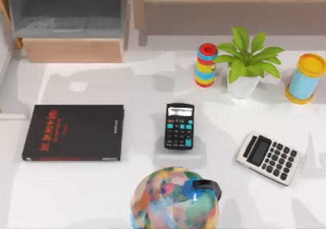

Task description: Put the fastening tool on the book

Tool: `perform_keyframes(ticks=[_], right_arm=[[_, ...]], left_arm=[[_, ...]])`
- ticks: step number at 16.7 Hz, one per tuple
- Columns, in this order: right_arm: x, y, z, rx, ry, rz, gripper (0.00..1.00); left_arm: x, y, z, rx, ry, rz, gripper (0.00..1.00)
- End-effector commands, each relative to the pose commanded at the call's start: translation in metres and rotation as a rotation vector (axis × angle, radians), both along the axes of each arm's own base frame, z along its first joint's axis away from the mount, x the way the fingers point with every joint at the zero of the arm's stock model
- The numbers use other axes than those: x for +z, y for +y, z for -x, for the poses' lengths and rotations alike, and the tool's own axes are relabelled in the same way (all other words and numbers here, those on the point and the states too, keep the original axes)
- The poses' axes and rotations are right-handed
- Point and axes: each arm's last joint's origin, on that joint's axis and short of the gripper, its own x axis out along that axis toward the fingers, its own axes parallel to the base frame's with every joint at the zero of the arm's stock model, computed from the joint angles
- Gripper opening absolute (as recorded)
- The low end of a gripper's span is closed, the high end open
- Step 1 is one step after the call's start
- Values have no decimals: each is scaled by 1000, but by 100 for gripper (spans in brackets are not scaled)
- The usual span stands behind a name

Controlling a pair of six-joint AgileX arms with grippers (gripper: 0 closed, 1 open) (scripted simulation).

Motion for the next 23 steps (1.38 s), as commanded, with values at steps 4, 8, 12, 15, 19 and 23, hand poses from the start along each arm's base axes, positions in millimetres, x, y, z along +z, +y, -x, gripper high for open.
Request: perform_keyframes(ticks=[4,8,12,15,19,23], right_arm=[[0,0,0,0,0,0,100],[0,0,0,0,0,0,100],[0,0,0,0,0,0,100],[0,0,0,0,0,0,100],[0,0,0,0,0,0,100],[0,0,0,0,0,0,100]], left_arm=[[-21,-65,15,-24,66,34,0],[-59,-133,32,-63,158,34,0],[-95,-182,51,-81,224,5,0],[-111,-200,61,-78,252,-10,0],[-115,-204,64,-77,260,-12,0],[-117,-202,63,-76,259,-10,0]])
